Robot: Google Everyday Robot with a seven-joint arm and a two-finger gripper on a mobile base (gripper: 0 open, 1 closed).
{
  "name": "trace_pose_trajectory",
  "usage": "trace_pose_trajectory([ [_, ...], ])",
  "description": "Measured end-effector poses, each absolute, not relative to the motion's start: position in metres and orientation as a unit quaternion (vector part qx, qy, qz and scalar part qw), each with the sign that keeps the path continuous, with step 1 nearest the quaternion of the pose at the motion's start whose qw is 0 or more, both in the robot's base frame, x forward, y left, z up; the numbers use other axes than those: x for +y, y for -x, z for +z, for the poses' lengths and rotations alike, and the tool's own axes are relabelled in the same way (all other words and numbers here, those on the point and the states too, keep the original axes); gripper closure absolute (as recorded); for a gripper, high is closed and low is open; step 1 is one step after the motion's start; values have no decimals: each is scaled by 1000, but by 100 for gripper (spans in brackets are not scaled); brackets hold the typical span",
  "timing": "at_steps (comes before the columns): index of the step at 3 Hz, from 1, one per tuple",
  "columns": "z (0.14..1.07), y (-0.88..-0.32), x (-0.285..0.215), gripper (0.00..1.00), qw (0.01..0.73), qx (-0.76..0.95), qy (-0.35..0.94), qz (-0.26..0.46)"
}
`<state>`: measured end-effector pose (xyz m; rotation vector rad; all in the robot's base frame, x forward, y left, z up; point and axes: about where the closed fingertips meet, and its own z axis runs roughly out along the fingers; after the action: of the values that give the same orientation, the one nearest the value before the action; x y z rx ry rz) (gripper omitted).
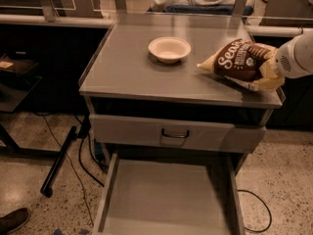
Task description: Pick brown chip bag from middle drawer and place on counter
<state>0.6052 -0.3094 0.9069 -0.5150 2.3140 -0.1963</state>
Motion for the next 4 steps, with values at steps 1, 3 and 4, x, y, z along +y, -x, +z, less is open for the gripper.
trace_pose_trajectory([
  [1, 904, -636, -314, 100, 364, 908, 192, -80],
  [3, 886, -654, -303, 81, 349, 915, 194, -62],
  [4, 886, -654, -303, 58, 349, 915, 194, -62],
])
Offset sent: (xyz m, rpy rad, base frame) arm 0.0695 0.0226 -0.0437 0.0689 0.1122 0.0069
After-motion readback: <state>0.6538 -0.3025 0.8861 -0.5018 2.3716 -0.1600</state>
